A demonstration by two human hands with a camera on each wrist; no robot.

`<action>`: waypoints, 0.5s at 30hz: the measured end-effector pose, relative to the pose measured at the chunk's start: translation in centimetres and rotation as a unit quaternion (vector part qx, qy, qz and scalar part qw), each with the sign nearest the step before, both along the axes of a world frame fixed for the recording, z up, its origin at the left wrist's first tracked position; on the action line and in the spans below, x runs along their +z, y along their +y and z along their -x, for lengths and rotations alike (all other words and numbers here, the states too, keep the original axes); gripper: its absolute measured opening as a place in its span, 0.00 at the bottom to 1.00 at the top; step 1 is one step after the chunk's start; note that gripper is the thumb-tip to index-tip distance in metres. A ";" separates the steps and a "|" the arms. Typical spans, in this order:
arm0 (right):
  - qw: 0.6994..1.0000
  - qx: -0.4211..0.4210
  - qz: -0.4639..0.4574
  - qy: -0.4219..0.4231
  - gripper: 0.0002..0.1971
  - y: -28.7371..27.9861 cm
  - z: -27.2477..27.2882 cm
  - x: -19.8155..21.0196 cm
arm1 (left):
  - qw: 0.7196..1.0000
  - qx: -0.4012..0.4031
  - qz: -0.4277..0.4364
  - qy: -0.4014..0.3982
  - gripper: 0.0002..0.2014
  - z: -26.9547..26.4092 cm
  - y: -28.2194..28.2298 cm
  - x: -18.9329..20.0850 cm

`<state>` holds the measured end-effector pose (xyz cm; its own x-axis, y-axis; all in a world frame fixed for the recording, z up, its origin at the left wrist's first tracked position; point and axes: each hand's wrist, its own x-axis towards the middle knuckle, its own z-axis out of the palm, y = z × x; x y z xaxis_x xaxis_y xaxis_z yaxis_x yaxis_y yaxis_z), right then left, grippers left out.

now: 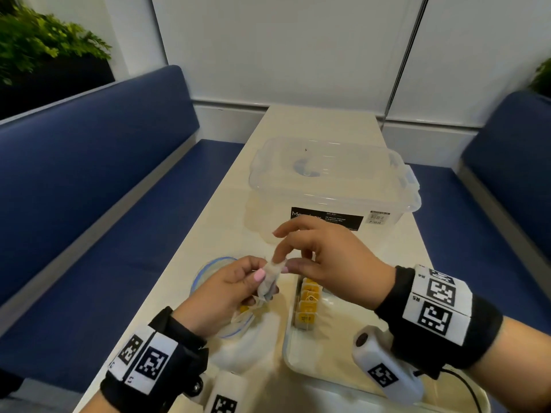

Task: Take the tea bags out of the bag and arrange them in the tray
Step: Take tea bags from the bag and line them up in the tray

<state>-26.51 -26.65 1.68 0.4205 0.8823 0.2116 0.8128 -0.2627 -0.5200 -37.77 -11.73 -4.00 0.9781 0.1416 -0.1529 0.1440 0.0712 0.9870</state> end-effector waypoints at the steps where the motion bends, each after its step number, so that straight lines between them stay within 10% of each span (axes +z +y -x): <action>1: 1.000 -0.006 0.001 0.014 0.04 -0.1 -0.1 0.1 | 1.000 -0.004 0.015 0.004 0.15 -0.1 -0.3 0.0; 8: 0.995 -0.051 0.059 0.065 0.03 -0.5 -0.9 0.5 | 0.996 0.075 0.055 -0.010 0.25 -0.7 -1.8 -0.9; 15: 0.992 -0.070 0.097 0.042 0.05 -0.9 -1.5 0.9 | 0.996 0.084 -0.020 -0.035 0.08 -1.5 -3.3 -1.3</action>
<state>-25.06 -27.60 2.60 0.5504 0.8349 0.0032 0.7173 -0.4709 -0.5136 -36.23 -15.01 -5.29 0.9479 0.3093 -0.0763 0.0644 0.0485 0.9967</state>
